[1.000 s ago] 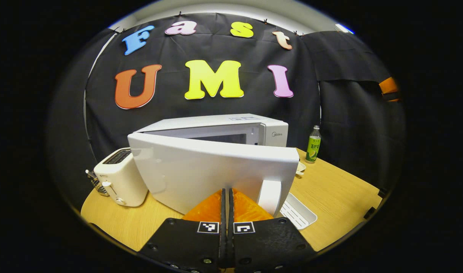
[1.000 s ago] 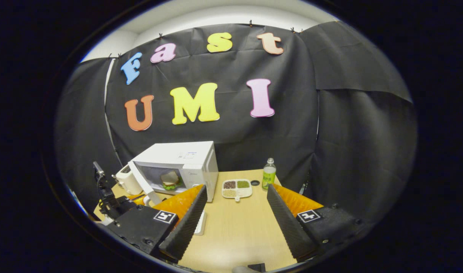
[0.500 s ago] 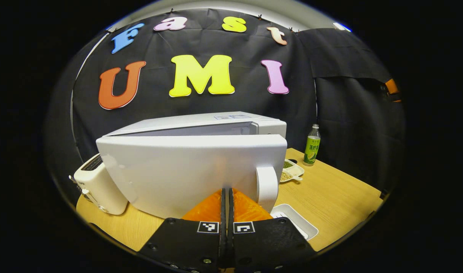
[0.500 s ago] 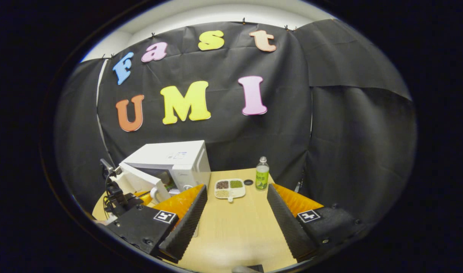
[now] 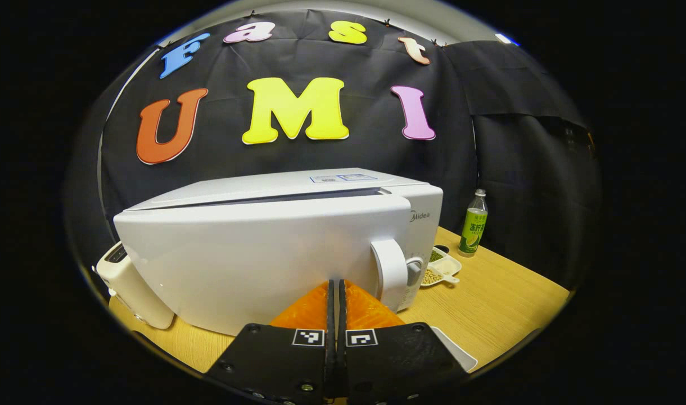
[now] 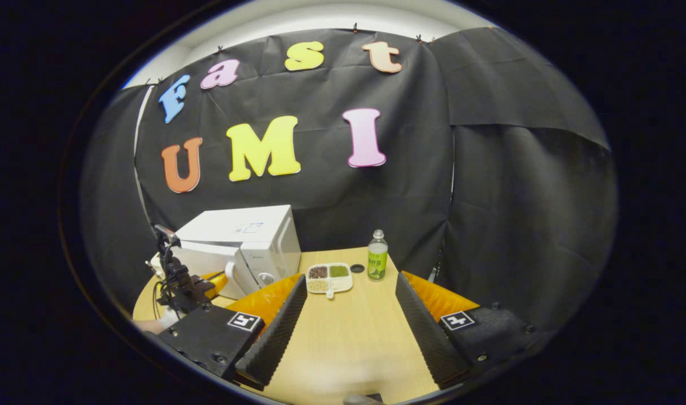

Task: Open the microwave oven with the left hand, put the food in, and close the microwave oven.

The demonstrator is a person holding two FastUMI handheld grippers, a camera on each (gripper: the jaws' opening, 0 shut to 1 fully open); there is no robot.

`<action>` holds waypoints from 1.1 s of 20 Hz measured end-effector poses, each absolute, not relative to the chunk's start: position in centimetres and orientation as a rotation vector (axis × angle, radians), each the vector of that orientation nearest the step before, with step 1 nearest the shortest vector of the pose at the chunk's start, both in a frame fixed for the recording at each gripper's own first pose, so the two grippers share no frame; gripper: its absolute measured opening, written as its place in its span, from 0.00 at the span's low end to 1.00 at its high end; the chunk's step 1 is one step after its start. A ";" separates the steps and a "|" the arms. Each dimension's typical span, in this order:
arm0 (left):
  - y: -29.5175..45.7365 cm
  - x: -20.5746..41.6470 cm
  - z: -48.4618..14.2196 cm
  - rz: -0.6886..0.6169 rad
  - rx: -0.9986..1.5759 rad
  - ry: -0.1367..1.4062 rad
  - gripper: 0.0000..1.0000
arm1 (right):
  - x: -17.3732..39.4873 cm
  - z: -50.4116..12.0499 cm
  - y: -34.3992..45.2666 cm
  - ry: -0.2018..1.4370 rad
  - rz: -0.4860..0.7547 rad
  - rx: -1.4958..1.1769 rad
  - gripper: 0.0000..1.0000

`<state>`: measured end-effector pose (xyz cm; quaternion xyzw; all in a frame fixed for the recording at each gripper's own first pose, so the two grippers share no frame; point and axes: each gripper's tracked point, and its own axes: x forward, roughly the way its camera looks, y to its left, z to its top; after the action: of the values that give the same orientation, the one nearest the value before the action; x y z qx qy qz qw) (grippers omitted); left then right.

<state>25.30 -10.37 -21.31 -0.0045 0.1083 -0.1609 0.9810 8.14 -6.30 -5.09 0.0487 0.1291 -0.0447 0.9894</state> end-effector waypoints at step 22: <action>-11.0 26.4 -20.4 -0.281 0.038 0.237 0.00 | 9.3 -5.5 -4.7 0.253 -0.059 0.128 0.92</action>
<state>26.36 -11.02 -20.44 0.0189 0.1176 -0.1397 0.9830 9.34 -4.69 -5.47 0.0640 0.1262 -0.0294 0.9895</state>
